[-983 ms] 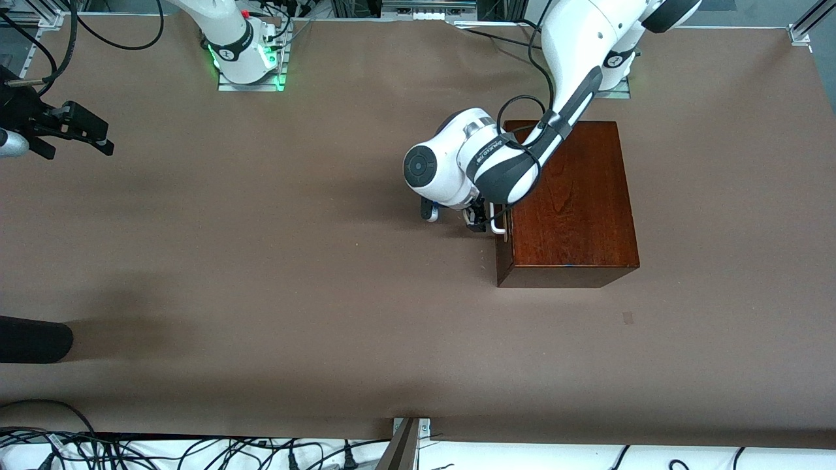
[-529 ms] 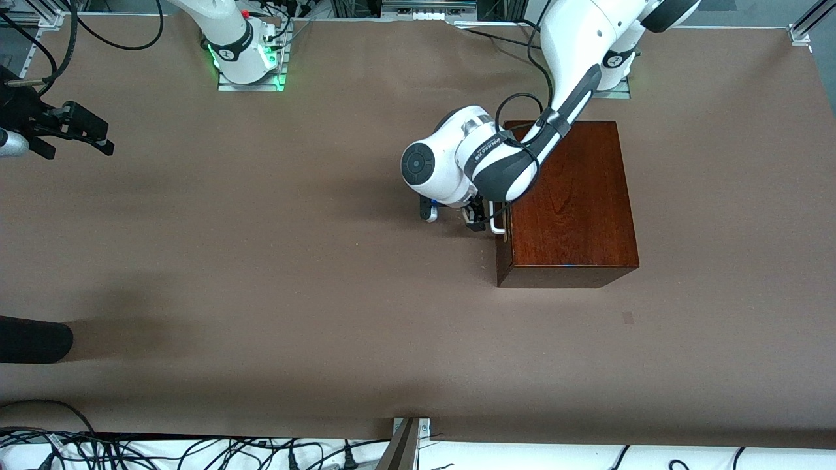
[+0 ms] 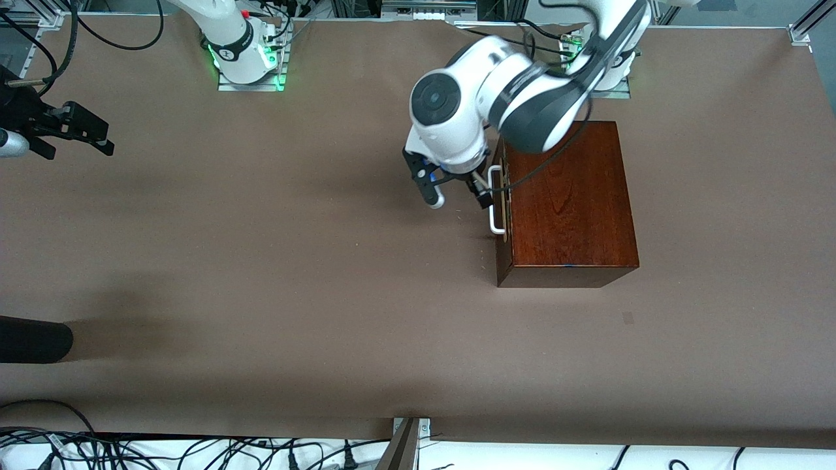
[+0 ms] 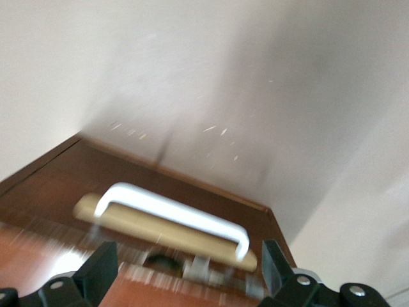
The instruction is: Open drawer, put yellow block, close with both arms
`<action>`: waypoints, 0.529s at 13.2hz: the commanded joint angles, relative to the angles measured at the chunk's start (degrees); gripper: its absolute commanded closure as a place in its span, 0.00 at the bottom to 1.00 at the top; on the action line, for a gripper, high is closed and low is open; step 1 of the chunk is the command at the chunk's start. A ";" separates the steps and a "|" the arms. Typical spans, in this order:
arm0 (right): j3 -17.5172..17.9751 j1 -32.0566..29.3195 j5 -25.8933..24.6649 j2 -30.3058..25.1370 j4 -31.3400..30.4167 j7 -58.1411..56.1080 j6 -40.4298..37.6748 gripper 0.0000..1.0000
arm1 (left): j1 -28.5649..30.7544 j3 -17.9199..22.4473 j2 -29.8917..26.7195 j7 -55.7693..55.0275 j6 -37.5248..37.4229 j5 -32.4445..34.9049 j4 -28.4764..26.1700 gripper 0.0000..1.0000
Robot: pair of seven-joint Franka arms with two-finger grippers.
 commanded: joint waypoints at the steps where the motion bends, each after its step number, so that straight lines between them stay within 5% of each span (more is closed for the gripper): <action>1: 0.20 -0.20 -0.15 0.35 1.19 0.74 -1.02 0.00 | 4.61 0.42 -2.32 -1.05 -5.19 -1.19 4.51 0.00; 7: 0.20 -0.20 -0.15 0.35 1.19 0.74 -1.02 0.00 | 15.69 0.24 -5.12 -1.13 -13.74 -1.10 11.83 0.00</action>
